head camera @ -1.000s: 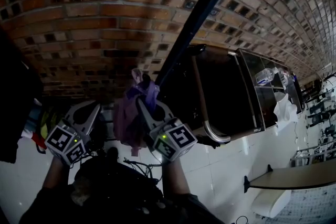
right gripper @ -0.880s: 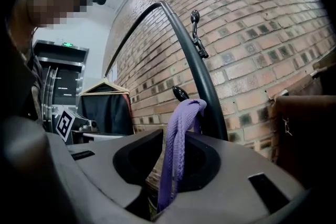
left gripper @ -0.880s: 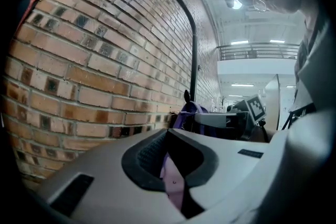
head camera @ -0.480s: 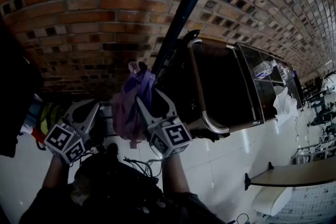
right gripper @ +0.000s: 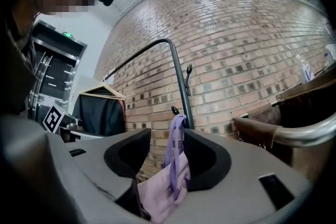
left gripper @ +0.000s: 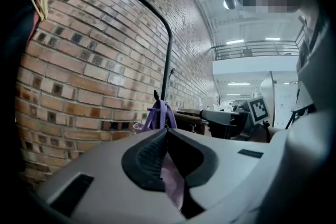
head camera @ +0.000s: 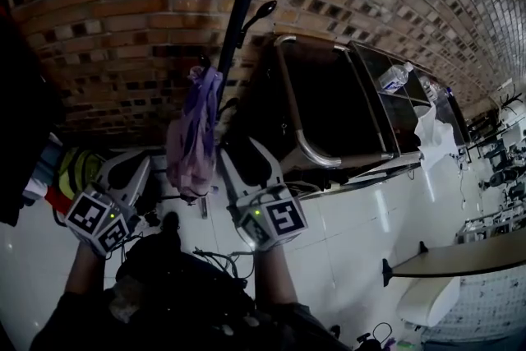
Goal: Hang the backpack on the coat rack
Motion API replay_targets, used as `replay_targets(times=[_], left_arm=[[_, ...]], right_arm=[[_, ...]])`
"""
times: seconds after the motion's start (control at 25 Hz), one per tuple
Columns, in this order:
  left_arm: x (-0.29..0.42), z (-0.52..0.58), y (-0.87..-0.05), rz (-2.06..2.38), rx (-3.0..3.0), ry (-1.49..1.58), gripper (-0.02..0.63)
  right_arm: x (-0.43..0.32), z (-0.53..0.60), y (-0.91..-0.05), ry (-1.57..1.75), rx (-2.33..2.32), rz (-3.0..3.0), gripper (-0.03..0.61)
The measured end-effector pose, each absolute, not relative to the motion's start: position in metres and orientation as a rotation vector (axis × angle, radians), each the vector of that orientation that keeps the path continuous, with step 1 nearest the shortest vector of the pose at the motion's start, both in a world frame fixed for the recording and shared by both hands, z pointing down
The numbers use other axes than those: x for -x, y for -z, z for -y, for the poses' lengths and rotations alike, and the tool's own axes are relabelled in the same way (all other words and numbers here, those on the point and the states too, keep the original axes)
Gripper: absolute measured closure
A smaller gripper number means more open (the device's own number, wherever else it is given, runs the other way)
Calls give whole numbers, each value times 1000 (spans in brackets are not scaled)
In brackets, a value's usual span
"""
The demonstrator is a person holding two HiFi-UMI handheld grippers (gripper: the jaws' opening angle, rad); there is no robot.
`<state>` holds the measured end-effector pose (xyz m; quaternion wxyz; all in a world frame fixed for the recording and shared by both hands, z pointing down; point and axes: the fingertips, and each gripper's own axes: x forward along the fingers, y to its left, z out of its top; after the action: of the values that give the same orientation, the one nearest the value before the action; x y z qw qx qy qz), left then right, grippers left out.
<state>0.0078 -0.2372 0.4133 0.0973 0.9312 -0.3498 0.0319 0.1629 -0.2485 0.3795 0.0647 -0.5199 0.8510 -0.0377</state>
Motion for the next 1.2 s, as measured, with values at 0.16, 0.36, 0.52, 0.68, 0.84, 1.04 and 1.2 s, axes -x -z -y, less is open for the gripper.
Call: replay_targets(times=[0.16,0.36,0.52,0.68,0.84,1.04,1.2], left_arm=[[-11,194,-406,1064,-2771,-74,600],[-6,148,-401,1116,-2773,-39,600],[3,122,-398,1151,-2749,-24,600],[11,104,-396,1177,-2754,-10,600],[18,91,-396,1167,-2747,-9,600],[36,77,-390,1132,-2767,7,600],[58,62,-385,1122,-2768,8,600]], right_arm=[[-169,203,-369,48,1529,-2556,425],[-158,157,-366,70,1466,-2574,456],[-154,133,-369,93,1453,-2574,557],[-149,117,-371,127,1436,-2563,558],[-146,104,-368,123,1456,-2550,560],[-127,91,-363,103,1503,-2547,561],[-100,75,-358,92,1496,-2559,563]])
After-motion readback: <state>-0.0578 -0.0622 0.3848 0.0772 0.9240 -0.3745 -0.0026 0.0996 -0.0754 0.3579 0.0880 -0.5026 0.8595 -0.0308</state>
